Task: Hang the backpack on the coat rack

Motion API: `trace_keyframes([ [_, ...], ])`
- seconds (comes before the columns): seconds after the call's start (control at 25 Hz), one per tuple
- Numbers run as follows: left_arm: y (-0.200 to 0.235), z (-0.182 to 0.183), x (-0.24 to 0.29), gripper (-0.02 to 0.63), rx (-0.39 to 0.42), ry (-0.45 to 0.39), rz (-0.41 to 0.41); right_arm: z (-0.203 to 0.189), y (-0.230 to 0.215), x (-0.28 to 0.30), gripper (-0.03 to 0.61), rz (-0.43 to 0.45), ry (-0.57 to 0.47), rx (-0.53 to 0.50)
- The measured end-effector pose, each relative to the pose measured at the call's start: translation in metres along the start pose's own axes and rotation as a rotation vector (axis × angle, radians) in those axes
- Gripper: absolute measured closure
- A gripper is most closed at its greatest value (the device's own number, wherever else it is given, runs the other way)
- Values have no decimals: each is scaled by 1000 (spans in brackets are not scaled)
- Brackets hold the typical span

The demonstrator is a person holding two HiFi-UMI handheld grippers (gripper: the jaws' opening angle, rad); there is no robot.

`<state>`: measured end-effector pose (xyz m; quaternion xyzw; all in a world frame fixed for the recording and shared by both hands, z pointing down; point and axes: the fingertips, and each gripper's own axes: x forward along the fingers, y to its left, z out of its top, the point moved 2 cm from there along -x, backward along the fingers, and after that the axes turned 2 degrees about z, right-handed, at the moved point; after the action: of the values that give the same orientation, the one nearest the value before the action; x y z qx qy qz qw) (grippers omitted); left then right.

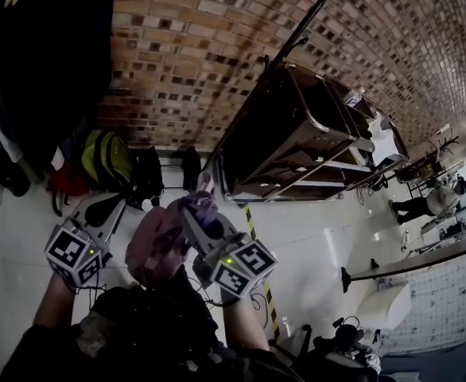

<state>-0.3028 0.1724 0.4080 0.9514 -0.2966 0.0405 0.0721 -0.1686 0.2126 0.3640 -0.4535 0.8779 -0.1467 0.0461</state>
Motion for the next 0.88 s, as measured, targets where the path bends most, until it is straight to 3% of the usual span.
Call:
trace_keyframes([
  [0.28,23,-8,48,583,7,17,54,-10,-59,26,563,36,28,39],
  [0.88,60,18,213,583,-11,37,105,48,-220,74,563,94,35,24],
])
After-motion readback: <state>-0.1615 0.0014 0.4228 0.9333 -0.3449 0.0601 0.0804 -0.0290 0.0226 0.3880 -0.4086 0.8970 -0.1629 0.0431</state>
